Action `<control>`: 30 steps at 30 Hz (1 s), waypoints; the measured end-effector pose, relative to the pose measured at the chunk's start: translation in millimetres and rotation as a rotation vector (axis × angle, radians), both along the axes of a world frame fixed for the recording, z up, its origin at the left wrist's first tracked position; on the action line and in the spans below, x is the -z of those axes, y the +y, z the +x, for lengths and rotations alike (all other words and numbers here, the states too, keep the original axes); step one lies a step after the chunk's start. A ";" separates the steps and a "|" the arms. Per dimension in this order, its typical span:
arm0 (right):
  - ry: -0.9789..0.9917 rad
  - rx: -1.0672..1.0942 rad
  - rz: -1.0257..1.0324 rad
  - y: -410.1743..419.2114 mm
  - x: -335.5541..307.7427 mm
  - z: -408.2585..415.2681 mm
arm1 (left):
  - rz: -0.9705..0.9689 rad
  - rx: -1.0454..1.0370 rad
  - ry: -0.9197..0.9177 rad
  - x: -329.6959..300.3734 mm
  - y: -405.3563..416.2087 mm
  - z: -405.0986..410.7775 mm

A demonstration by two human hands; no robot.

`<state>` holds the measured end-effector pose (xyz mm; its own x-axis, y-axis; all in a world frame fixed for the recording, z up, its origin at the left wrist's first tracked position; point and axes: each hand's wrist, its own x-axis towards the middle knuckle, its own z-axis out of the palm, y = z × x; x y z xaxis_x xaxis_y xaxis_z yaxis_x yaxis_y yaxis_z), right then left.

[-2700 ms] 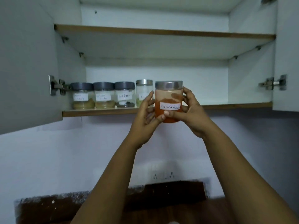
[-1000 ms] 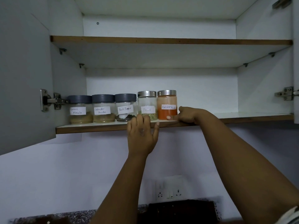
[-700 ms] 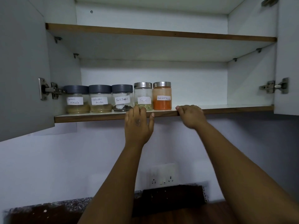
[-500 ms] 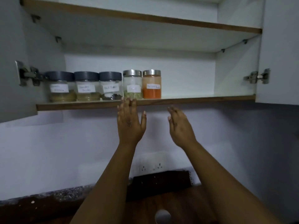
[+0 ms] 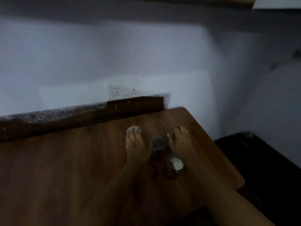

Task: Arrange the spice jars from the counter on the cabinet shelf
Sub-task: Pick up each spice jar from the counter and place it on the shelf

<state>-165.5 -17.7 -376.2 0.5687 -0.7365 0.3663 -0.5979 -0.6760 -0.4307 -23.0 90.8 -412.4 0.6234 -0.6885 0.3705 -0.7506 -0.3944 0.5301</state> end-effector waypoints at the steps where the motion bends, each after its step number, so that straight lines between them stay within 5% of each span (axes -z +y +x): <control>1: 0.066 0.018 0.012 0.3 16.8 -7.3 | 0.048 0.020 0.027 14.9 1.0 -11.3; 7: 0.459 -0.243 0.327 -14.6 81.2 -42.1 | 0.264 0.090 0.219 64.1 2.2 -49.0; 15: 0.228 -0.294 0.474 -41.3 86.5 -46.6 | 0.291 0.078 0.408 83.7 9.3 -65.8; 17: 0.157 -0.337 0.492 -50.7 70.5 -42.8 | 0.203 0.114 0.584 80.5 11.5 -72.0; 21: 0.191 -0.389 0.495 -65.0 35.0 -37.4 | -0.261 0.149 1.339 55.9 11.0 -86.2; 23: 0.116 -0.388 0.510 -69.2 22.3 -36.9 | -0.316 0.175 1.500 41.0 9.2 -88.2; 30: -0.163 -0.320 0.682 -59.7 -2.4 -38.0 | -0.286 0.095 1.151 9.7 0.4 -113.4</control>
